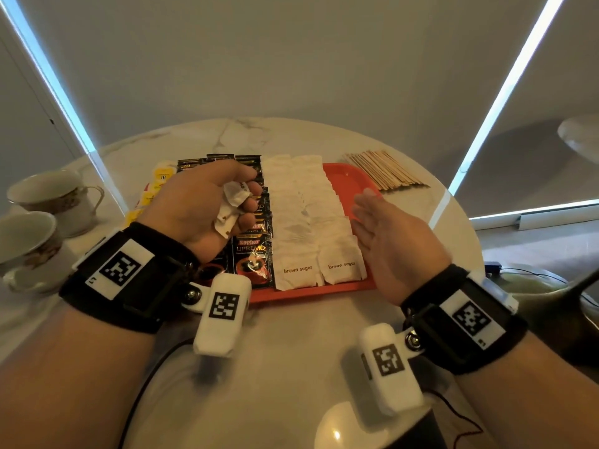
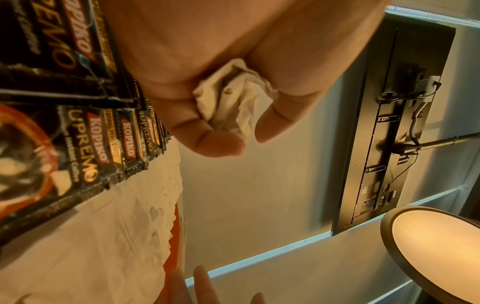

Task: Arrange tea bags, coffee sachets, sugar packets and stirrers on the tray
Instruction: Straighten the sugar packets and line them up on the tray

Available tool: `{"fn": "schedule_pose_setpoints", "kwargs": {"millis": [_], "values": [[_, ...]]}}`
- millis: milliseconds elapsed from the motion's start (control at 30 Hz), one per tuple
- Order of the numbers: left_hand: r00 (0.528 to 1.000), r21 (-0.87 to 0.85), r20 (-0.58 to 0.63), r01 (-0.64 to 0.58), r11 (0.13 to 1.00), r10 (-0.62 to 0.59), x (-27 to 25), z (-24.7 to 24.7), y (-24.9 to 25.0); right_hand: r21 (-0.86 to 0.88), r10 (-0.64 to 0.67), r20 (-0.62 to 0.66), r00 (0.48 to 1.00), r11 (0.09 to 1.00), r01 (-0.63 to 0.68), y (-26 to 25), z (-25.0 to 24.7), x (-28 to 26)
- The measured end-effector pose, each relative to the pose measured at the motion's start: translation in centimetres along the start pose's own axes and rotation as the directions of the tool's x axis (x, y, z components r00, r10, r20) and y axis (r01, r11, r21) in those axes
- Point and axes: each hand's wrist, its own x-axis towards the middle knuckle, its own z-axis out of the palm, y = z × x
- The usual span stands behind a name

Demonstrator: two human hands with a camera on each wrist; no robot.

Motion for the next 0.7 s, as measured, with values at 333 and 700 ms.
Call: {"fn": "schedule_pose_setpoints", "kwargs": {"millis": [333,700], "values": [[0.999,-0.001,-0.044,-0.009,1.000,0.009,0.3,-0.3,-0.1,-0.044,0.025,0.035,0.999,0.999,-0.023,-1.6,0.2,2.0],[0.997,-0.052,-0.081,-0.003,0.999,-0.001,0.7,-0.5,0.0,-0.044,0.066,0.098,0.993,0.997,-0.062,-3.0,0.5,5.5]]}}
